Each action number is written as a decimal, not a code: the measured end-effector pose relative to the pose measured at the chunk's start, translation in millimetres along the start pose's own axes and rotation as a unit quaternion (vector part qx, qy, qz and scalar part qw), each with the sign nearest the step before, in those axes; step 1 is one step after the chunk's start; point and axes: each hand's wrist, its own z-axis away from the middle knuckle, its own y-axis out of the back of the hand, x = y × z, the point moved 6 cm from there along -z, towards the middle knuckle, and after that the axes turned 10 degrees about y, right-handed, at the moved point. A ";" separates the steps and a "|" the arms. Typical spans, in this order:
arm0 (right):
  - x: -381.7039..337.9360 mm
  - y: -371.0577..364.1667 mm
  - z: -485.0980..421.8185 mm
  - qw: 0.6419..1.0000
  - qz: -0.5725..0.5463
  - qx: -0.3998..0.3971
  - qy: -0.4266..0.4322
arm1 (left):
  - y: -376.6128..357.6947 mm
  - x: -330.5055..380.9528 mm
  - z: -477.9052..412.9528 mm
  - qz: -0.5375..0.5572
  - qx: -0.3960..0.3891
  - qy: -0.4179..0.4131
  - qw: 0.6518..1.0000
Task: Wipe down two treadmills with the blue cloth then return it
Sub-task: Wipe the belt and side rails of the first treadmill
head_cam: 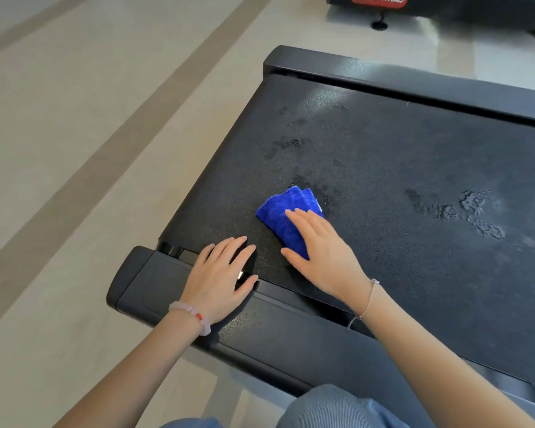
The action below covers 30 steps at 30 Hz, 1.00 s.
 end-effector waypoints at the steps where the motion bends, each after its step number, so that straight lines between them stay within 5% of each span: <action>1: 0.7 -7.5 0.7 1.000 0.025 -0.011 0.011 | -0.5 0.7 -0.8 0.002 0.000 -0.002 1.000; 5: 8.3 -20.5 0.6 0.995 0.101 -0.008 0.023 | -1.4 2.7 -7.2 0.000 0.003 -0.004 1.000; 30: 59.4 8.6 -29.8 0.997 -0.002 0.019 -0.073 | 1.6 -0.1 -7.7 0.002 0.003 -0.022 1.000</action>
